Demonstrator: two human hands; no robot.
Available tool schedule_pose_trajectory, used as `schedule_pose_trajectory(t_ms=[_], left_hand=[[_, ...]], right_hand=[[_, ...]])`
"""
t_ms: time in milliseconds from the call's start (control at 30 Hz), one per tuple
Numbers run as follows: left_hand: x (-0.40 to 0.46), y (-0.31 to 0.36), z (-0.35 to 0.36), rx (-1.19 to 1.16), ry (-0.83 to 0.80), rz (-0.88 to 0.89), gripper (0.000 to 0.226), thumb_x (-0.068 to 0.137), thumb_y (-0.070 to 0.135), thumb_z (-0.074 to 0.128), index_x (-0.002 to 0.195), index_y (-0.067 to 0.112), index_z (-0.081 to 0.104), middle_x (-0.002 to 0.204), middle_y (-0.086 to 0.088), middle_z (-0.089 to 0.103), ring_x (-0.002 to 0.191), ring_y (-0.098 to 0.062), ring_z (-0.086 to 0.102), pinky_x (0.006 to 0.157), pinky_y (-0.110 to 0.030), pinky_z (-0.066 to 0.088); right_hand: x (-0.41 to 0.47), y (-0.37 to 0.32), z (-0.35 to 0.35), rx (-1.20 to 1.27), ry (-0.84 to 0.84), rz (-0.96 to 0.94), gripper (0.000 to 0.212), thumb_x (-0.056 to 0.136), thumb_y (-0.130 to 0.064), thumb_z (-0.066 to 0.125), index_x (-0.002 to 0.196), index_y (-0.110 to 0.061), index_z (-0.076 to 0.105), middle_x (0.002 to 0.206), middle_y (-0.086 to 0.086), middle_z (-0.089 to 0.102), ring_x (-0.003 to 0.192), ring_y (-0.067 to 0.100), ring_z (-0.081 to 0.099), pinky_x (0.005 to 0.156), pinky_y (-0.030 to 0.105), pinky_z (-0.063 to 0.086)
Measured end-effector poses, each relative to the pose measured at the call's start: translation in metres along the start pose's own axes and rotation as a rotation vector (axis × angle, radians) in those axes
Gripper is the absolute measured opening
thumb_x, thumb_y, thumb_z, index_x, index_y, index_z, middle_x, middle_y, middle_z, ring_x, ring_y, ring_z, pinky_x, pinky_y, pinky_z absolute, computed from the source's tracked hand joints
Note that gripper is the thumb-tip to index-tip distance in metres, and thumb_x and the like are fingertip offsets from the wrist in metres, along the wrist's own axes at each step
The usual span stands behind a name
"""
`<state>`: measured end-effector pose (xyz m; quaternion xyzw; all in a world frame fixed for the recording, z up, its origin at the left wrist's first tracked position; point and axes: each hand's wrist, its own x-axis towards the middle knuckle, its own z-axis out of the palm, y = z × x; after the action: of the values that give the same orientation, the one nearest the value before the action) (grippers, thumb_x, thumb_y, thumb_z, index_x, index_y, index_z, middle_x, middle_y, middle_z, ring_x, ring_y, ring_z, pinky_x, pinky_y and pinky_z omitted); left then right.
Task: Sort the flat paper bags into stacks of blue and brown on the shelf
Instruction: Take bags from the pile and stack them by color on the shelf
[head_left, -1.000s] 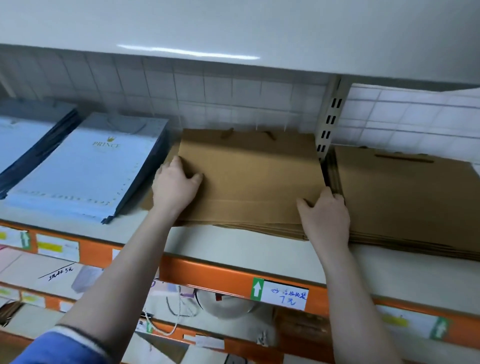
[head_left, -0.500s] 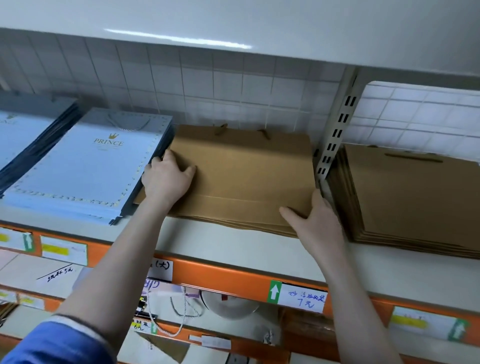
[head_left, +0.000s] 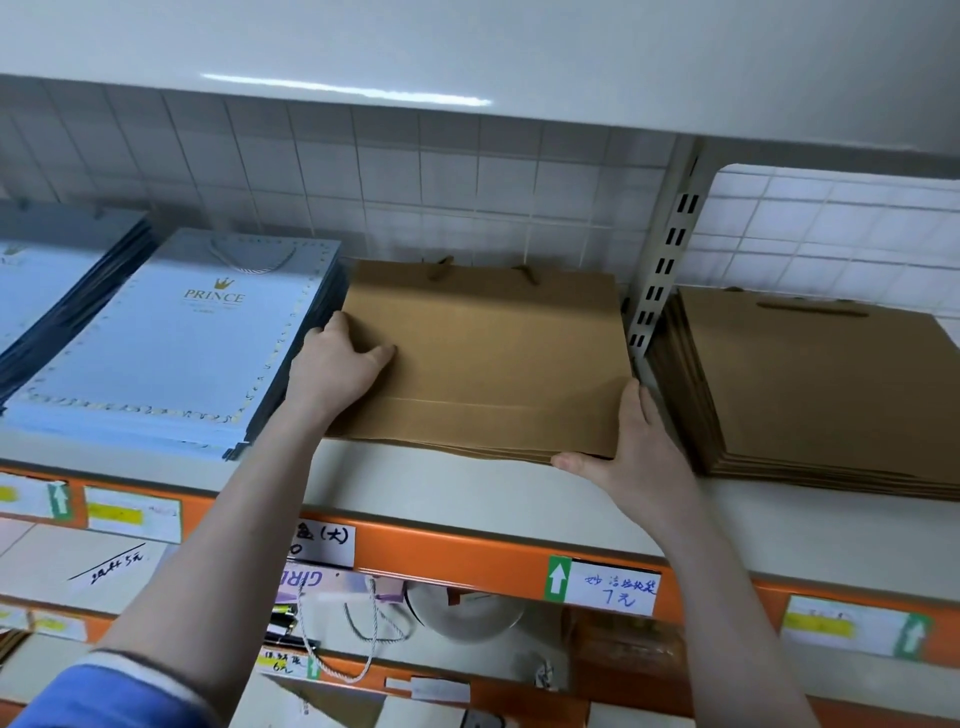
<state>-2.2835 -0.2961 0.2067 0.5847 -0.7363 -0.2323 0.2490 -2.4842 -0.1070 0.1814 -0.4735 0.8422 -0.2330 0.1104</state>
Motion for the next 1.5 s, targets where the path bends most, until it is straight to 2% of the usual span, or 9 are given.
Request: schedule_pose_trajectory(t_ms=[200,433,533,733,800,933,1100,1267,1500], left_hand=[[0.000,0.004,-0.005,-0.035,-0.040,0.034,0.056,0.093,0.037,0.053,0.138,0.007,0.037,0.140,-0.012,0.044,0.126,-0.031,0.042,0.094,-0.035,0.035],[-0.004,-0.006,0.002,-0.050,-0.046,0.084,0.080,0.090,0.045,0.055,0.151,0.013,0.013,0.151,-0.012,0.028,0.135,-0.030,0.033,0.107,-0.038,0.029],[-0.013,-0.013,0.005,0.019,-0.021,0.136,0.085,0.085,0.057,0.053,0.149,0.011,0.020,0.152,-0.017,0.023,0.136,-0.034,0.030,0.109,-0.042,0.028],[-0.030,-0.034,0.003,0.267,0.015,0.490,0.120,0.059,0.094,0.022,0.147,0.012,0.032,0.153,-0.014,0.025,0.144,-0.031,0.012,0.117,-0.043,0.010],[-0.033,-0.038,0.003,0.341,-0.046,0.621,0.127,0.053,0.098,0.015,0.146,0.014,0.032,0.153,-0.013,0.026,0.145,-0.030,0.010,0.115,-0.042,0.005],[-0.033,-0.041,0.004,0.388,-0.141,0.774,0.123,0.053,0.098,0.020,0.146,0.018,0.030,0.154,-0.012,0.024,0.143,-0.023,0.006,0.114,-0.039,0.003],[-0.020,-0.045,0.003,0.421,-0.128,0.778,0.115,0.059,0.094,0.024,0.145,0.018,0.035,0.150,-0.017,0.031,0.142,-0.032,0.019,0.114,-0.042,0.011],[-0.003,-0.047,0.003,0.432,-0.141,0.758,0.118,0.056,0.095,0.026,0.142,0.015,0.041,0.145,-0.024,0.036,0.137,-0.041,0.028,0.111,-0.048,0.019],[0.010,-0.042,-0.003,0.448,-0.179,0.782,0.124,0.049,0.097,0.029,0.143,0.016,0.040,0.147,-0.023,0.034,0.138,-0.040,0.028,0.110,-0.040,0.015]], right_hand=[[0.006,0.003,-0.005,-0.033,0.009,-0.014,0.107,0.080,-0.052,0.063,0.150,-0.010,-0.005,0.159,0.008,0.003,0.142,0.027,0.022,0.111,0.039,0.029],[-0.001,0.003,-0.008,-0.117,-0.063,-0.005,0.122,0.071,-0.061,0.069,0.150,-0.013,-0.012,0.159,0.007,-0.010,0.144,0.027,0.016,0.112,0.040,0.026],[-0.005,0.006,-0.009,-0.182,-0.039,-0.027,0.121,0.072,-0.057,0.071,0.150,-0.014,-0.012,0.158,0.006,-0.011,0.145,0.026,0.012,0.114,0.038,0.022],[-0.004,0.005,-0.010,-0.274,0.020,-0.063,0.115,0.075,-0.057,0.067,0.150,-0.010,-0.006,0.159,0.009,-0.007,0.146,0.023,0.002,0.117,0.034,0.012],[0.000,0.004,-0.010,-0.304,0.045,-0.077,0.115,0.074,-0.058,0.068,0.151,-0.009,-0.002,0.159,0.009,-0.005,0.146,0.023,0.001,0.117,0.034,0.011],[0.007,0.002,-0.015,-0.354,0.056,-0.122,0.117,0.069,-0.059,0.072,0.151,-0.010,0.003,0.159,0.007,-0.001,0.147,0.021,0.001,0.117,0.034,0.008],[0.009,0.003,-0.016,-0.408,0.032,-0.222,0.116,0.071,-0.056,0.071,0.151,-0.013,0.000,0.159,0.007,-0.006,0.146,0.020,-0.008,0.118,0.033,0.001],[0.013,0.000,-0.022,-0.471,-0.006,-0.383,0.109,0.075,-0.048,0.071,0.151,-0.013,0.001,0.159,0.003,-0.006,0.146,0.015,-0.009,0.111,0.024,-0.008],[0.018,0.000,-0.025,-0.389,-0.091,-0.385,0.104,0.078,-0.043,0.072,0.152,-0.016,0.004,0.159,-0.002,-0.003,0.145,0.011,-0.006,0.111,0.023,-0.002]])
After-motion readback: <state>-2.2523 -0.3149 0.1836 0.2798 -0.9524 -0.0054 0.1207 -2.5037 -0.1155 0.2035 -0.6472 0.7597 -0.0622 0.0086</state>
